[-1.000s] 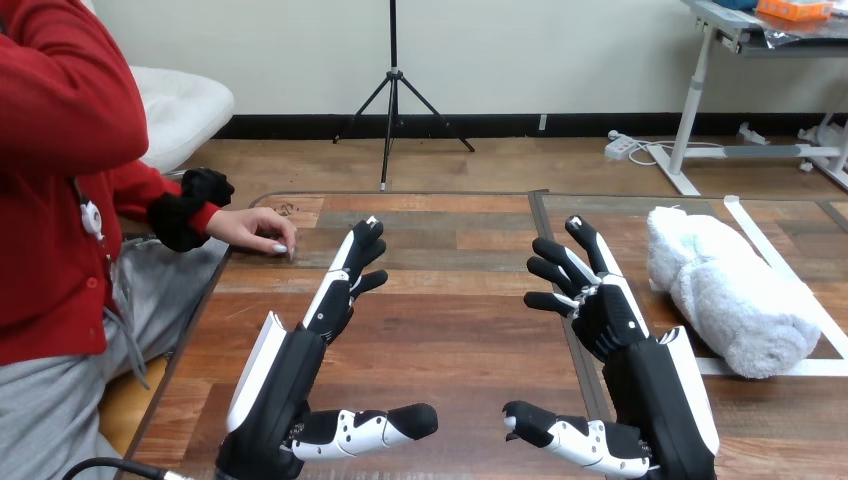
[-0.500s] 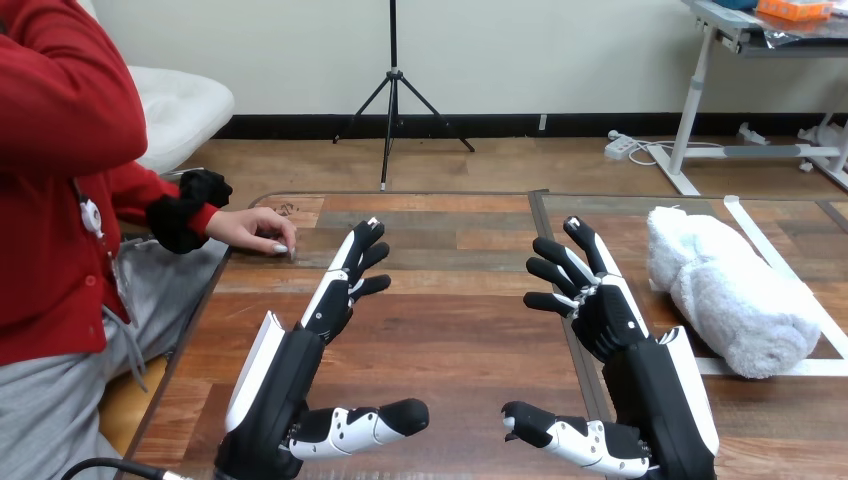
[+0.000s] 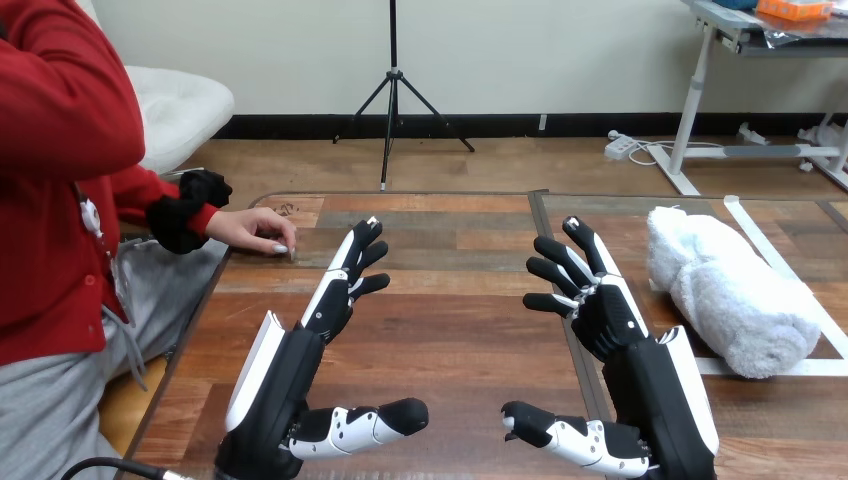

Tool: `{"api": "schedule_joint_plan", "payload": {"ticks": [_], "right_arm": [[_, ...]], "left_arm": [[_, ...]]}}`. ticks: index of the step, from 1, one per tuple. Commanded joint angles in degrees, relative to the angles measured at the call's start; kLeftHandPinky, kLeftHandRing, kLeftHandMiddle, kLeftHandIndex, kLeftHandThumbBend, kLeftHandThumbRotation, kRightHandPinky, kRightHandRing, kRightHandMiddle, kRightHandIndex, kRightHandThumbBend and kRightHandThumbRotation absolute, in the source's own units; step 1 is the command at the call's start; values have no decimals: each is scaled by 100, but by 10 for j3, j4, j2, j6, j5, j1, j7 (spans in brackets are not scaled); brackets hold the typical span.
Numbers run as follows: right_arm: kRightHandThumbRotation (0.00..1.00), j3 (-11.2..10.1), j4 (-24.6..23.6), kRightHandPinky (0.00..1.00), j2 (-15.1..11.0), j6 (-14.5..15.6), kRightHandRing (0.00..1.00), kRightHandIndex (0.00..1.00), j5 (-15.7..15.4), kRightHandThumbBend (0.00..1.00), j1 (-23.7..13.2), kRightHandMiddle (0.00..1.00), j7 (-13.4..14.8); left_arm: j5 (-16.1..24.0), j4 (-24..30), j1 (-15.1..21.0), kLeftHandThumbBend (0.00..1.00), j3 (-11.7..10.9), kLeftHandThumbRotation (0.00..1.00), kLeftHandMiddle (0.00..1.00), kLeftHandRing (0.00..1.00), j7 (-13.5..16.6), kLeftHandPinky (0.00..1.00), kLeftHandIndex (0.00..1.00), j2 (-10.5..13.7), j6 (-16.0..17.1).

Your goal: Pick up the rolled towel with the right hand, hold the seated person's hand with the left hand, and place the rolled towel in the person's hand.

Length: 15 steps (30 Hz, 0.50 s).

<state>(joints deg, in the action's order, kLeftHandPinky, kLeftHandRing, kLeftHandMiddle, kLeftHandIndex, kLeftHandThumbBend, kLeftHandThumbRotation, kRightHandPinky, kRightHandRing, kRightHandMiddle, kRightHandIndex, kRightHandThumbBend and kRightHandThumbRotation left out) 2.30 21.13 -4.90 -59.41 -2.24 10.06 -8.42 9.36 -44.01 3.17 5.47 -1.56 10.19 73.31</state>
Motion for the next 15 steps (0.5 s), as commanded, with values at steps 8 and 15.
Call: {"api": "schedule_joint_plan", "payload": {"ticks": [8, 15], "right_arm": [[46, -8, -33, 78, -2, 11, 87, 96, -3, 100, -38, 90, 9], [45, -22, -57, 78, -1, 33, 87, 95, -15, 100, -41, 91, 25]], "left_arm": [[-4, 11, 34, 100, -10, 70, 97, 93, 4, 85, 97, -7, 5], [-1, 11, 35, 100, -10, 70, 96, 93, 5, 84, 97, -9, 3]]}}
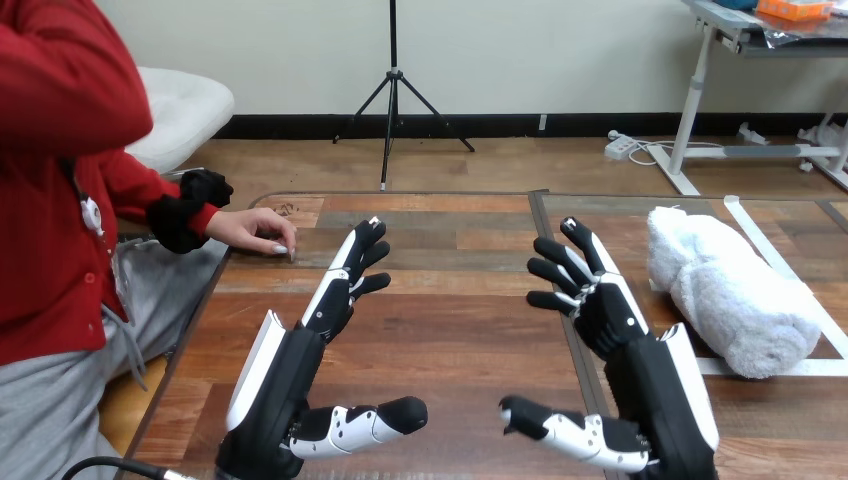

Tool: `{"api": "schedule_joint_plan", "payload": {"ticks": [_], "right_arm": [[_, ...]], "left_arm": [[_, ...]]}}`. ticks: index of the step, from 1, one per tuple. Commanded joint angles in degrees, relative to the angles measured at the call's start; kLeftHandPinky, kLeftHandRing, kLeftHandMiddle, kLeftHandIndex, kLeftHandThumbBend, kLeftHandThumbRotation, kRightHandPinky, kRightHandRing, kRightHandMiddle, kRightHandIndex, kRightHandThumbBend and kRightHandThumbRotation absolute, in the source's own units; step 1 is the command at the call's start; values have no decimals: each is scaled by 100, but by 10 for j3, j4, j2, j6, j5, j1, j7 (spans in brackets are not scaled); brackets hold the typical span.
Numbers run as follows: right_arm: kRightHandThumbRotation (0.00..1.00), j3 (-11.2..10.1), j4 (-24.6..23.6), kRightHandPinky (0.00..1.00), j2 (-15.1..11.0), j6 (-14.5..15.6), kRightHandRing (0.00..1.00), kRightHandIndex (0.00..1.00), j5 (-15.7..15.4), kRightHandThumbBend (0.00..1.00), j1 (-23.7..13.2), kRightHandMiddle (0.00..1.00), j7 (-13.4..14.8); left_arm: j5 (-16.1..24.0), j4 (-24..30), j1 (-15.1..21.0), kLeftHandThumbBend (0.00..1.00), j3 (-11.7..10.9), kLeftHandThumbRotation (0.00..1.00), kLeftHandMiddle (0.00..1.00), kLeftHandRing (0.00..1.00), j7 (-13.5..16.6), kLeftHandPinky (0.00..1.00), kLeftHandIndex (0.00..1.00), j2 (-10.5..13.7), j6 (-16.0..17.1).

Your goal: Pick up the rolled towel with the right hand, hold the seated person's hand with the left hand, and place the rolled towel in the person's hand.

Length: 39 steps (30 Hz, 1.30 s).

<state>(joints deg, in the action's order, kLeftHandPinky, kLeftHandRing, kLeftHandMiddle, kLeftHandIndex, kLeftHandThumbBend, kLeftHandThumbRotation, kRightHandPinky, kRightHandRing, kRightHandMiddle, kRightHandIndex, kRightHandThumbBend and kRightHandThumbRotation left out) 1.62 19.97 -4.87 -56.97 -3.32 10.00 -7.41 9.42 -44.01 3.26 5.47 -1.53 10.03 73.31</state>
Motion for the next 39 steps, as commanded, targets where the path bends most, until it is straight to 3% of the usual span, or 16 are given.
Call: {"api": "schedule_joint_plan", "payload": {"ticks": [1, 13, 19, 28, 39], "right_arm": [[45, -16, -47, 78, -2, 11, 87, 95, -5, 100, -41, 91, 17], [37, -48, -72, 78, -15, 35, 88, 94, -25, 100, -65, 93, 45], [37, -68, -91, 77, -23, 63, 87, 93, -44, 100, -77, 90, 63], [34, -86, -114, 78, -42, 95, 87, 92, -24, 100, -103, 90, 68], [34, -123, -136, 77, -61, 139, 85, 90, -52, 100, -138, 87, 108]], "left_arm": [[-2, 11, 35, 100, -10, 70, 96, 93, 5, 84, 97, -8, 3], [4, 11, 35, 100, -12, 71, 96, 93, 8, 84, 97, -12, 0], [7, 11, 35, 100, -13, 71, 96, 92, 10, 83, 96, -14, -1], [11, 11, 35, 100, -13, 71, 96, 93, 12, 84, 96, -15, 0], [14, 14, 32, 100, -14, 70, 96, 93, 16, 83, 96, -19, 1]]}}
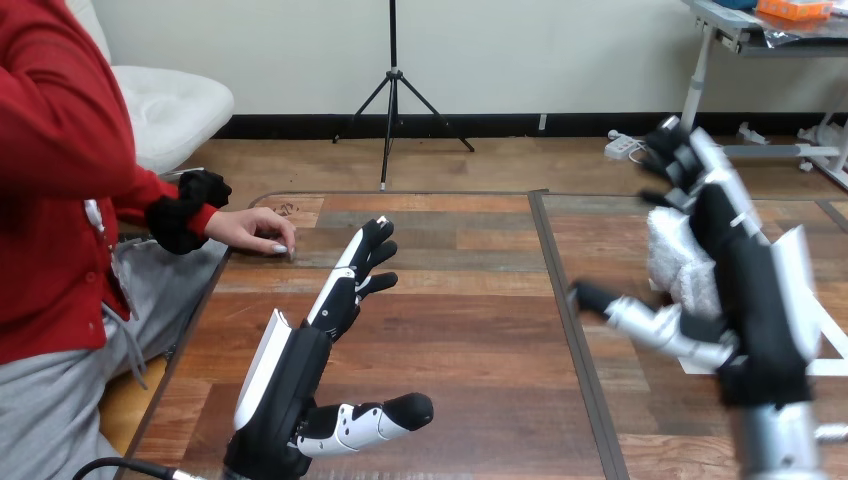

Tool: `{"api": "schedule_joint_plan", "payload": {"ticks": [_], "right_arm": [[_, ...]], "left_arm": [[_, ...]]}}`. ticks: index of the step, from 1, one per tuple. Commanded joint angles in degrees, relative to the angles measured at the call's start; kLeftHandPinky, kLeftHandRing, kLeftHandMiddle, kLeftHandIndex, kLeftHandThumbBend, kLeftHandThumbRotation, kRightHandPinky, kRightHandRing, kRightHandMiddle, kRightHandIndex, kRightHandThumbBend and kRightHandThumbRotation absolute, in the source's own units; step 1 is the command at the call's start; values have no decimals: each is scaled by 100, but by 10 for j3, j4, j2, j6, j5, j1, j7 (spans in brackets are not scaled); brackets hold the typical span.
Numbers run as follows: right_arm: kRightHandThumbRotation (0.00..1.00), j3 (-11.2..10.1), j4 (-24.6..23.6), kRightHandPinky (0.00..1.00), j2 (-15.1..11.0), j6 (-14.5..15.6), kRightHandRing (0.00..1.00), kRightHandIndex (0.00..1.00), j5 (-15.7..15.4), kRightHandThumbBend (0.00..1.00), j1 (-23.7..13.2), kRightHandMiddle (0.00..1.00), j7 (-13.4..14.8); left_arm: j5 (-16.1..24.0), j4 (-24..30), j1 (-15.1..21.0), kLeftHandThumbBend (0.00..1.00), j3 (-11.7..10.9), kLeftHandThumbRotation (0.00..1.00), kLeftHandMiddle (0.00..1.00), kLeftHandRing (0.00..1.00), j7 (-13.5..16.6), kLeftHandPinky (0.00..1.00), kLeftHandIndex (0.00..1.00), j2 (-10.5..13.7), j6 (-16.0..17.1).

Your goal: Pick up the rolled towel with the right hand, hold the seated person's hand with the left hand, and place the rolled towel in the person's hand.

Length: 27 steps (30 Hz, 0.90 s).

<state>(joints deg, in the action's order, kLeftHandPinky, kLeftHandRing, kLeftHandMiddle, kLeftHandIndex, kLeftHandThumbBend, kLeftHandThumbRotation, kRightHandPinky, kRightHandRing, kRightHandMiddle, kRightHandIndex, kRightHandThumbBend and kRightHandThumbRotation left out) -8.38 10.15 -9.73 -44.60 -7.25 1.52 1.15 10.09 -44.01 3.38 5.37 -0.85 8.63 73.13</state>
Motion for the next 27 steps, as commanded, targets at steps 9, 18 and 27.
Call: {"api": "schedule_joint_plan", "payload": {"ticks": [9, 18, 27], "right_arm": [[39, -48, -58, 76, -34, 71, 85, 91, -41, 100, -82, 88, 52], [43, -67, -82, 77, -62, 172, 87, 92, -70, 100, -110, 88, 69], [50, -73, -78, 76, -105, 271, 88, 94, -98, 100, -149, 87, 67]], "left_arm": [[-1, 16, 29, 100, -8, 69, 96, 93, 4, 83, 97, -6, 1], [0, 16, 28, 100, -8, 69, 96, 93, 4, 84, 97, -5, 2], [5, 18, 27, 100, -10, 70, 96, 94, 5, 85, 97, -5, 4]]}}
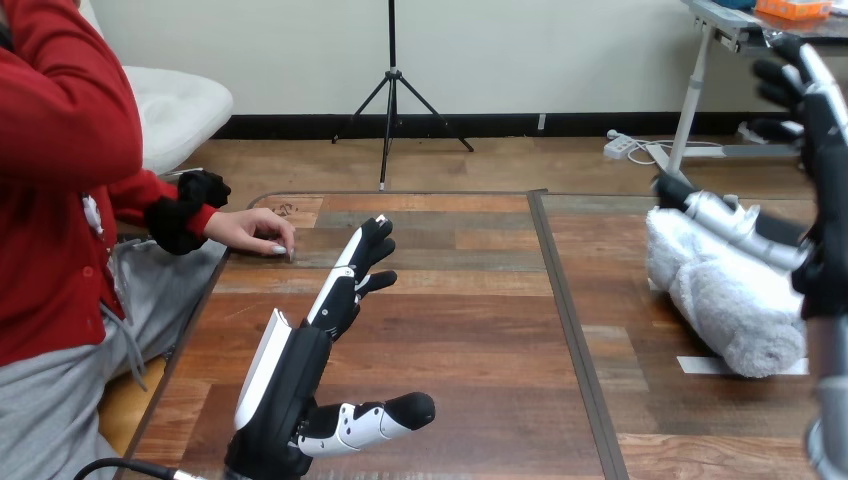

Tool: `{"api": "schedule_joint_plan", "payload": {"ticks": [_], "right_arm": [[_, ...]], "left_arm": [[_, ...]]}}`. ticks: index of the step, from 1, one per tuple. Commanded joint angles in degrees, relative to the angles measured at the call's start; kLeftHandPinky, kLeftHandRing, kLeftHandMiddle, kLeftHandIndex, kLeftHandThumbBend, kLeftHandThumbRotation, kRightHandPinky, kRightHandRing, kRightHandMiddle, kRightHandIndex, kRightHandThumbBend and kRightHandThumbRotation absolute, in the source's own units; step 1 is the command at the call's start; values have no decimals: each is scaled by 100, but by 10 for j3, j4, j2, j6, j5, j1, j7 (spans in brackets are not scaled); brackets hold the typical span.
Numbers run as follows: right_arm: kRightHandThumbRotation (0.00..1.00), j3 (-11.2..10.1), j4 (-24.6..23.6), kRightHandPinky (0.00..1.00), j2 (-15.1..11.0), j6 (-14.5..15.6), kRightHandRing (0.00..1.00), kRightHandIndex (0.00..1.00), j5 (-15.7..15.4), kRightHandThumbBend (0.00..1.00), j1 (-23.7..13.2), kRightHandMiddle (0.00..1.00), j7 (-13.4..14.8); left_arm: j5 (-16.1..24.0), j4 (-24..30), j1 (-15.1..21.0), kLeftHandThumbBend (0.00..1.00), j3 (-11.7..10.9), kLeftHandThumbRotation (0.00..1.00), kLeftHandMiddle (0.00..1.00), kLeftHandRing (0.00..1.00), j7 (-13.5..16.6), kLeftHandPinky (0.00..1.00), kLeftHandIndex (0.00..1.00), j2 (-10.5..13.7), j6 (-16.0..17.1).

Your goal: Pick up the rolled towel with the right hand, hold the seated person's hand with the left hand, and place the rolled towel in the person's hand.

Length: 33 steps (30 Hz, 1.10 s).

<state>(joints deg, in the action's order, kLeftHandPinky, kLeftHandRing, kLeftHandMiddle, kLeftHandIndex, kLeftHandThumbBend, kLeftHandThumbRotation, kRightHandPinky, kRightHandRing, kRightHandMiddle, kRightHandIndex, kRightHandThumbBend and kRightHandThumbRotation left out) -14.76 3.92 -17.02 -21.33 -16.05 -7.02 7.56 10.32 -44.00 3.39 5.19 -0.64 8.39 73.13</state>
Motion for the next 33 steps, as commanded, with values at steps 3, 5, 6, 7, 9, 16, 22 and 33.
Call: {"api": "schedule_joint_plan", "payload": {"ticks": [3, 5, 6, 7, 9, 16, 22, 33], "right_arm": [[51, -8, -8, 75, -46, 66, 88, 94, -10, 100, -78, 88, -3], [51, -5, -2, 75, -56, 86, 88, 94, -15, 100, -88, 88, -5], [52, -4, 1, 75, -61, 94, 88, 94, -19, 100, -92, 89, -5], [52, -3, 2, 74, -65, 100, 88, 94, -22, 100, -95, 89, -5], [53, 0, 15, 74, -76, 114, 88, 94, -24, 100, -108, 89, -9], [55, 13, 69, 74, -111, 149, 88, 94, -33, 100, -152, 90, -23], [57, 29, 119, 74, -133, 200, 88, 95, -42, 100, -196, 91, -38], [58, 60, 255, 66, -163, 240, 84, 95, -57, 100, -293, 92, -54]], "left_arm": [[2, 18, 28, 100, -8, 70, 96, 94, 4, 85, 97, -3, 5], [3, 18, 28, 100, -9, 70, 96, 94, 5, 85, 97, -4, 6], [5, 18, 28, 100, -10, 70, 96, 94, 6, 85, 97, -5, 6], [6, 18, 28, 100, -10, 70, 96, 93, 7, 85, 97, -5, 6], [8, 18, 28, 100, -10, 71, 96, 93, 7, 85, 97, -4, 6], [18, 20, 27, 100, -14, 72, 96, 93, 13, 84, 97, -6, 5], [21, 17, 29, 100, -13, 72, 96, 93, 15, 84, 97, -6, 8], [18, 17, 28, 100, -10, 71, 96, 93, 13, 85, 97, -7, 9]]}}
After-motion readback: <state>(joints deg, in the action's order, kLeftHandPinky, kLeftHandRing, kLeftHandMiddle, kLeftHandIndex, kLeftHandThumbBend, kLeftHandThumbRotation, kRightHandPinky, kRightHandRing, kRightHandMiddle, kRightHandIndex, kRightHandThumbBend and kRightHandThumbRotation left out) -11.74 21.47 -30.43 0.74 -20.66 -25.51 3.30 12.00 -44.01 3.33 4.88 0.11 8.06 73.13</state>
